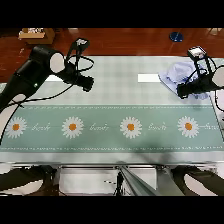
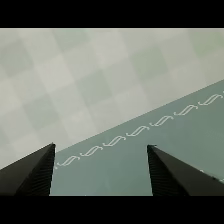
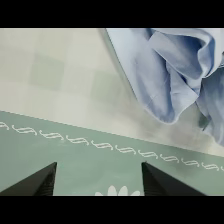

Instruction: Fold the shirts.

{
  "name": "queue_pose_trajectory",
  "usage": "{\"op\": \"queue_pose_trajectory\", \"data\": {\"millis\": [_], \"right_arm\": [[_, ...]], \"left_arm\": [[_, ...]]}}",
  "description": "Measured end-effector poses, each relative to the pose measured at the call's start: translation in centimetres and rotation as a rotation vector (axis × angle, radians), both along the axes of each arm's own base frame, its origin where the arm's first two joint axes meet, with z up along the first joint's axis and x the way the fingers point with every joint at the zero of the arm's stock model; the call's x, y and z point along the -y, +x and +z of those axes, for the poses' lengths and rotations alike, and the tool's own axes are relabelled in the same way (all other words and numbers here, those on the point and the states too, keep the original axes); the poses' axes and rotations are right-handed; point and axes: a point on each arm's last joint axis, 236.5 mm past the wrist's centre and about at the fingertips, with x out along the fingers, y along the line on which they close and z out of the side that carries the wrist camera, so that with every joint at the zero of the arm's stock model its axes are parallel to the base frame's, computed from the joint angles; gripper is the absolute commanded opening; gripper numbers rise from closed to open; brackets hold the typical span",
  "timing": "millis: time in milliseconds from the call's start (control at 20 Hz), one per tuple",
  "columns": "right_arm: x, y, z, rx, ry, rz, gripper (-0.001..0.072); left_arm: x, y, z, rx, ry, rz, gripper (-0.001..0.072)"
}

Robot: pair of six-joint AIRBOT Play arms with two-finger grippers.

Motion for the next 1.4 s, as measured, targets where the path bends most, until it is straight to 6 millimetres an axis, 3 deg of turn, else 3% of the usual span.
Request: {"op": "queue_pose_trajectory", "data": {"millis": [850,1050,1200,1250,1300,1400], "right_arm": [[-0.2,0.4,0.2,0.018,0.008,0.002,0.0595],[-1.0,2.4,1.2,0.117,0.041,0.012,0.0592],[-1.3,4.3,2.4,0.209,0.051,0.019,0.0477],[-1.0,5.1,2.9,0.250,0.046,0.008,0.0475],[-0.3,6.2,3.4,0.299,0.032,-0.022,0.0480],[2.2,8.2,3.8,0.384,0.023,-0.124,0.0592]], "left_arm": [[0.0,0.0,0.0,0.001,0.000,0.000,0.0678],[0.4,0.9,0.4,0.039,-0.019,0.000,0.0675],[1.0,2.0,0.8,0.088,-0.043,-0.001,0.0675],[1.2,2.5,0.9,0.107,-0.051,-0.001,0.0675],[1.3,2.9,1.0,0.122,-0.057,0.000,0.0675],[1.4,3.5,1.1,0.144,-0.067,0.002,0.0675]]}}
